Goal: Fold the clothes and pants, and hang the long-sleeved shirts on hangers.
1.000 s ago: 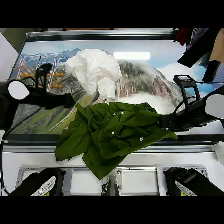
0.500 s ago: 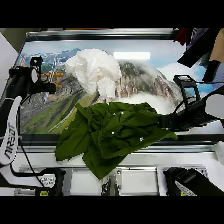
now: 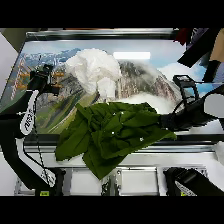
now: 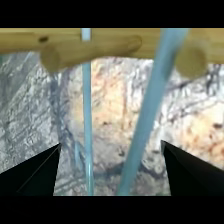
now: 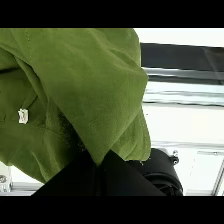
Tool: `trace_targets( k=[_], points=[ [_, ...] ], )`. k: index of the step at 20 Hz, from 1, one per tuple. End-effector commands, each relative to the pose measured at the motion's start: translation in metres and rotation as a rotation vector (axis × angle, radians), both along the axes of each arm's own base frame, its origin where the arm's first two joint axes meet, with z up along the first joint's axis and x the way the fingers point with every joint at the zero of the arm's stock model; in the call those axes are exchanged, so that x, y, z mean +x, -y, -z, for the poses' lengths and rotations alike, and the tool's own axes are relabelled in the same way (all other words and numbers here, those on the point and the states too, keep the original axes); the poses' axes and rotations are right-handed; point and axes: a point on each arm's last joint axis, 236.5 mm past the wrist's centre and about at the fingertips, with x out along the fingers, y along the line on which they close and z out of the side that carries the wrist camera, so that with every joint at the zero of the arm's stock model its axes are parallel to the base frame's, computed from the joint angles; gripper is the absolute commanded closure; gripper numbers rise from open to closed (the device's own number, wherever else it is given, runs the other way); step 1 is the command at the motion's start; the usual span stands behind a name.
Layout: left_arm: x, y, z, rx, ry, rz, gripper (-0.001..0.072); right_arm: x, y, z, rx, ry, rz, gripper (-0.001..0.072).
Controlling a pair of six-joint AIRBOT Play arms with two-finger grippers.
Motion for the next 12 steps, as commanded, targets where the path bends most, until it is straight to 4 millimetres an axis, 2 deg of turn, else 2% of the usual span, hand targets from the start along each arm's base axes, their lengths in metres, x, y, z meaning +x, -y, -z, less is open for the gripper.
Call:
trace_targets(
  k=[1, 5, 6, 7, 8, 11, 12],
  points=[
    [0.009, -0.007, 0.012, 0.008, -0.002, -0.008, -0.0013, 0.000, 0.000, 0.000, -0.001, -0.001, -0.001, 0.0697],
    [0.004, -0.009, 0.024, -0.002, -0.026, -0.027, -0.0013, 0.000, 0.000, 0.000, -0.001, -0.003, -0.001, 0.0697],
    [0.005, -0.009, 0.023, -0.003, -0.018, -0.033, 0.0028, 0.000, 0.000, 0.000, -0.001, -0.003, -0.001, 0.0697],
    [0.005, -0.009, 0.023, -0.003, -0.018, -0.033, 0.0219, 0.000, 0.000, 0.000, -0.001, -0.003, -0.001, 0.0697],
    [0.005, -0.009, 0.023, -0.004, -0.021, -0.035, 0.0336, 0.000, 0.000, 0.000, -0.001, -0.003, -0.001, 0.0697],
    [0.002, -0.010, 0.024, -0.003, -0.030, -0.039, 0.0348, 0.000, 0.000, 0.000, -0.001, -0.003, -0.001, 0.0697],
    [0.002, -0.010, 0.024, -0.003, -0.032, -0.040, 0.0416, 0.000, 0.000, 0.000, -0.001, -0.003, -0.001, 0.0697]
  ],
)
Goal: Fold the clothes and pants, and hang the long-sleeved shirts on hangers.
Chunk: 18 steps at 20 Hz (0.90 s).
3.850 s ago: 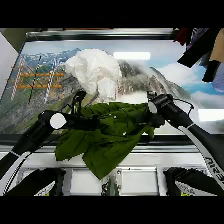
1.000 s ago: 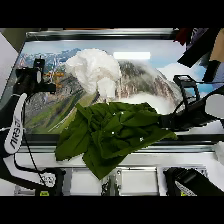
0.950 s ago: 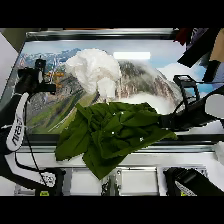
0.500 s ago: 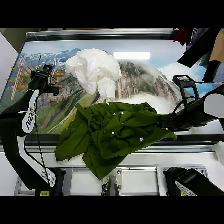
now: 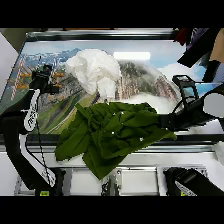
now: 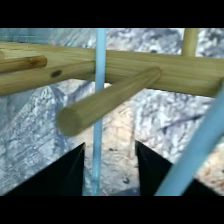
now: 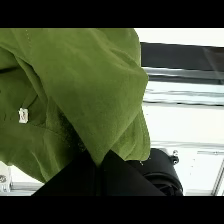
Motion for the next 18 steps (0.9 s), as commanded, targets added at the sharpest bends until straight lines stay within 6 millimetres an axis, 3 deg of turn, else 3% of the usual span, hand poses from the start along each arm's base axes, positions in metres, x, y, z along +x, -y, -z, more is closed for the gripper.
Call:
trace_targets(
  k=[1, 2, 6, 9, 14, 18],
  points=[
    [-0.004, -0.001, 0.001, -0.001, -0.016, -0.009, 0.0655, 0.000, 0.000, 0.000, 0.000, -0.001, -0.001, 0.0697],
    [-0.004, 0.000, 0.002, -0.002, -0.016, -0.009, 0.0689, 0.000, 0.000, 0.000, 0.000, -0.001, -0.001, 0.0697],
    [-0.005, -0.002, 0.000, 0.004, -0.018, -0.009, 0.0690, 0.000, 0.000, 0.000, 0.000, -0.001, -0.001, 0.0697],
    [-0.002, -0.003, -0.020, 0.010, 0.012, -0.009, 0.0690, 0.000, 0.000, 0.000, 0.000, -0.001, -0.001, 0.0697],
    [0.000, 0.008, -0.110, 0.039, 0.123, 0.050, 0.0690, 0.000, 0.000, 0.000, 0.000, -0.001, -0.001, 0.0697],
    [-0.005, 0.037, -0.191, 0.047, 0.247, 0.123, 0.0690, 0.000, 0.000, 0.000, 0.000, -0.001, -0.001, 0.0697]
  ],
)
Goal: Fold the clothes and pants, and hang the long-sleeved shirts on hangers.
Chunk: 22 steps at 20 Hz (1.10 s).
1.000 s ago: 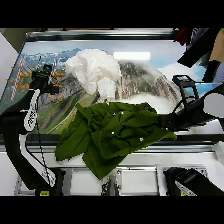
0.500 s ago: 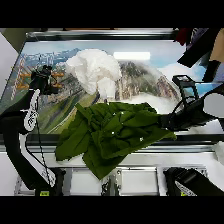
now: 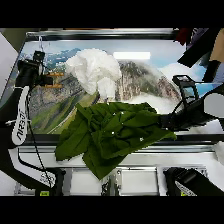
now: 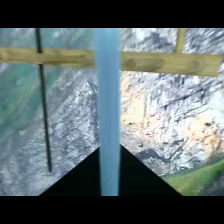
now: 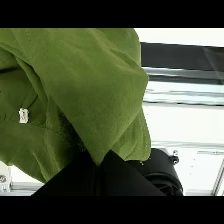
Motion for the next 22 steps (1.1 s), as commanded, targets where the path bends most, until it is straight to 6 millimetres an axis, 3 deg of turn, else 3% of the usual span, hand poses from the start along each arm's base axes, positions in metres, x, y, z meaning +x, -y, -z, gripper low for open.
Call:
trace_targets(
  k=[1, 5, 9, 11, 13, 15, 20, 22],
  points=[
    [-0.008, 0.027, -0.072, 0.018, 0.105, 0.079, 0.0690, 0.000, 0.000, 0.000, 0.000, 0.000, 0.000, 0.0697],
    [-0.027, 0.070, -0.143, 0.017, 0.211, 0.207, 0.0690, 0.000, 0.000, 0.000, 0.000, 0.000, 0.000, 0.0697],
    [-0.072, 0.148, -0.174, -0.150, 0.223, 0.531, 0.0690, 0.000, 0.000, 0.000, 0.000, 0.000, 0.000, 0.0697],
    [-0.111, 0.178, -0.170, -0.200, 0.187, 0.751, 0.0690, 0.000, 0.000, 0.000, 0.000, 0.000, 0.000, 0.0697],
    [-0.153, 0.196, -0.157, -0.255, 0.138, 0.931, 0.0690, 0.000, 0.000, 0.000, 0.000, 0.000, 0.000, 0.0697],
    [-0.196, 0.192, -0.134, -0.272, 0.023, 1.022, 0.0690, 0.000, 0.000, 0.000, 0.000, 0.000, 0.000, 0.0697],
    [-0.229, 0.172, -0.114, -0.262, 0.033, 0.975, 0.0691, 0.000, 0.000, 0.000, 0.000, 0.000, 0.000, 0.0697],
    [-0.254, 0.172, -0.103, -0.243, -0.021, 1.087, 0.0692, 0.000, 0.000, 0.000, 0.000, 0.000, 0.000, 0.0697]
  ],
)
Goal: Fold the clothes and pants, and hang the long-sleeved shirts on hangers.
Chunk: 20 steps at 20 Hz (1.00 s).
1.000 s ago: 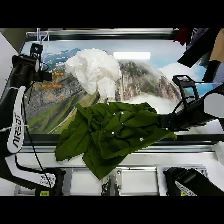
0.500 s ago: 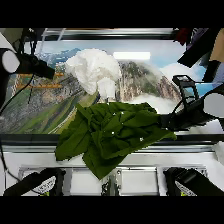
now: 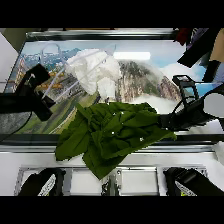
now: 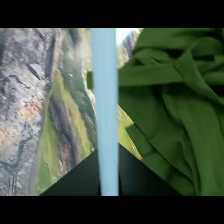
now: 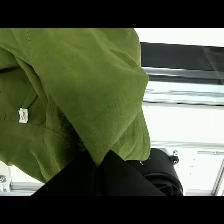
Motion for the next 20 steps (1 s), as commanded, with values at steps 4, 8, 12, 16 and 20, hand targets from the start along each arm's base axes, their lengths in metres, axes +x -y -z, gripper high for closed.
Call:
trace_targets(
  k=[4, 8, 12, 16, 20],
  points=[
    [-0.097, 0.036, 0.021, -0.135, -0.194, 0.358, 0.0692, 0.000, 0.000, 0.000, 0.000, 0.000, -0.001, 0.0697],
    [-0.116, 0.040, 0.032, -0.071, -0.269, 0.445, 0.0692, 0.000, 0.000, 0.000, 0.000, 0.000, -0.001, 0.0697],
    [-0.138, 0.059, 0.042, -0.057, -0.377, 0.574, 0.0691, 0.000, 0.000, 0.000, 0.000, 0.000, -0.001, 0.0697],
    [-0.140, 0.072, 0.054, -0.067, -0.450, 0.637, 0.0692, 0.000, 0.000, 0.000, 0.000, 0.000, -0.001, 0.0697],
    [-0.131, 0.085, 0.065, -0.063, -0.456, 0.665, 0.0692, 0.000, 0.000, 0.000, 0.000, 0.000, -0.001, 0.0697]
  ],
)
